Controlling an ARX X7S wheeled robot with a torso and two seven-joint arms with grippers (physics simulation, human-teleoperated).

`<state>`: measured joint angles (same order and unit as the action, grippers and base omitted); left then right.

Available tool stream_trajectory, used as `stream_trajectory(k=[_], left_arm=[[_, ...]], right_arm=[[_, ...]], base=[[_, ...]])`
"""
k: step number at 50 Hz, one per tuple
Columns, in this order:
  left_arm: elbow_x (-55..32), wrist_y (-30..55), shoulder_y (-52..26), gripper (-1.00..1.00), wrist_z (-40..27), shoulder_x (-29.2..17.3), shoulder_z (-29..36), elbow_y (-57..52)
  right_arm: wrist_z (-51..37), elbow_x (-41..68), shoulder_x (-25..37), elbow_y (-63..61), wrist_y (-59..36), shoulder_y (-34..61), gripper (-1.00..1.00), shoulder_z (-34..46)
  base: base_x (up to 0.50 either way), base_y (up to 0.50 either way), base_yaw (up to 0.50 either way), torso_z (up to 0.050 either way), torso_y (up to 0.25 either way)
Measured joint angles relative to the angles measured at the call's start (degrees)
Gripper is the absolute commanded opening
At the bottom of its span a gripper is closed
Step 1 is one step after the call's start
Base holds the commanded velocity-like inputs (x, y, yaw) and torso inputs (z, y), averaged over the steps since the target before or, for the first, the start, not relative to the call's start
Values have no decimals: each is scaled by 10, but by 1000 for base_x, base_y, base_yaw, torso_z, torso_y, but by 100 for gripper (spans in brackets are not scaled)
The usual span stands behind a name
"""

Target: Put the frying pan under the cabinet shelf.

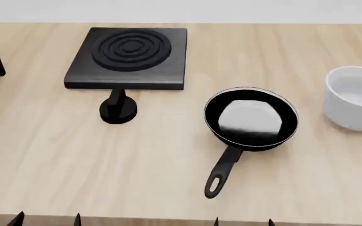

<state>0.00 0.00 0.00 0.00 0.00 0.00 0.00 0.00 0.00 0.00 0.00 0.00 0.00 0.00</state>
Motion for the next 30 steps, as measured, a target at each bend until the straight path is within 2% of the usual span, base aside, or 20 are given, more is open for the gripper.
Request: stream_trajectory(k=[9,30], left_arm=[[-9,0,-2,100,-11,-9,13,-1],[-24,3,14,100,-42,-34,45,-41]], right_arm=[[-13,8,10,0,4,1,100,12],[-48,20,34,-7,19,-5,100,42]], base=[[0,0,0,0,0],[0,0,0,49,0]])
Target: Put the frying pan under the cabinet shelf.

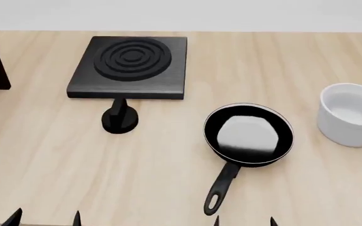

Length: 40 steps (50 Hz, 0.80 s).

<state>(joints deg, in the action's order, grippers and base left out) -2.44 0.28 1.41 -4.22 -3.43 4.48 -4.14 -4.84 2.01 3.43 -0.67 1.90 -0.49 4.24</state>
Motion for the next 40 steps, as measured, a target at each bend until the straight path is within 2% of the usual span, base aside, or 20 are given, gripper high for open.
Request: stream_trajectory(k=[29,40], left_arm=[[-13,1,2,100,-28,-22,27,-11],[-24,-2,2,100,-36,-27,31,-11]], right_arm=[[-22,11,24,-7,18,-4,100,30],[-30,13,32,-9,25,-5,100,38]], base=[[0,0,0,50,3],[0,151,0,1,0]])
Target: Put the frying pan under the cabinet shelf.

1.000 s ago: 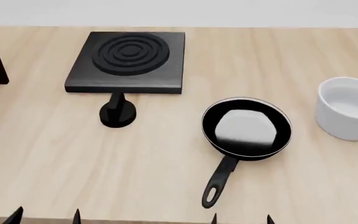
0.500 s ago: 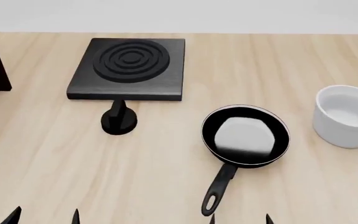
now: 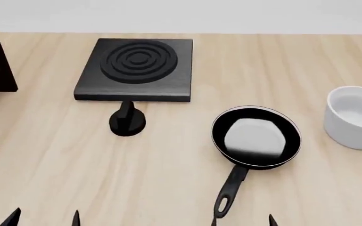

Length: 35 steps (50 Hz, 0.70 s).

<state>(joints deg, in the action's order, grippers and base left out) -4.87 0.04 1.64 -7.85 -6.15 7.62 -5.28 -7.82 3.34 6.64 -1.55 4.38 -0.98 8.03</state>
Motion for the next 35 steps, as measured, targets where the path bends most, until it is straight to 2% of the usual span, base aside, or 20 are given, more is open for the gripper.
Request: stream_trajectory(k=[35], left_arm=[[-3,-1,-5,100,-28,-17,20,6]], right_arm=[[-13,13,16,-2,2,1,100,23]], base=[[0,262,0,0,0]])
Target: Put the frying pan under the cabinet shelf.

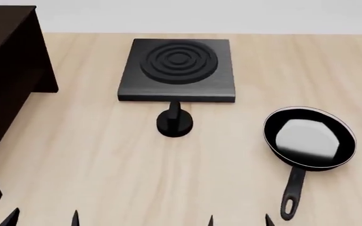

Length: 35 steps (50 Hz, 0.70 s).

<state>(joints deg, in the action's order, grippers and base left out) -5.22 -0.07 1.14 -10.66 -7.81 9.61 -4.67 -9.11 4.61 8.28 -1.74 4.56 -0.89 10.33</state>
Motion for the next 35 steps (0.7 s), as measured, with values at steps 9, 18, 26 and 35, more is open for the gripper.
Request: stream_trajectory(k=[9,18,26,35], left_arm=[[0,2,-1,100,-6,-3,4,0],[-1,5,-3,100,-12,-6,8,0],[-4,7,-5,100,-17,-9,10,3],[-13,10,-7,100,-19,-11,11,5]], right_arm=[[-2,4,3,1,-1,1,100,5],[-5,6,7,1,0,2,100,10],[-8,8,9,2,1,3,100,13],[-11,10,12,2,1,4,100,17]], base=[[0,263,0,0,0],[0,263,0,0,0],[0,263,0,0,0],[0,261,0,0,0]])
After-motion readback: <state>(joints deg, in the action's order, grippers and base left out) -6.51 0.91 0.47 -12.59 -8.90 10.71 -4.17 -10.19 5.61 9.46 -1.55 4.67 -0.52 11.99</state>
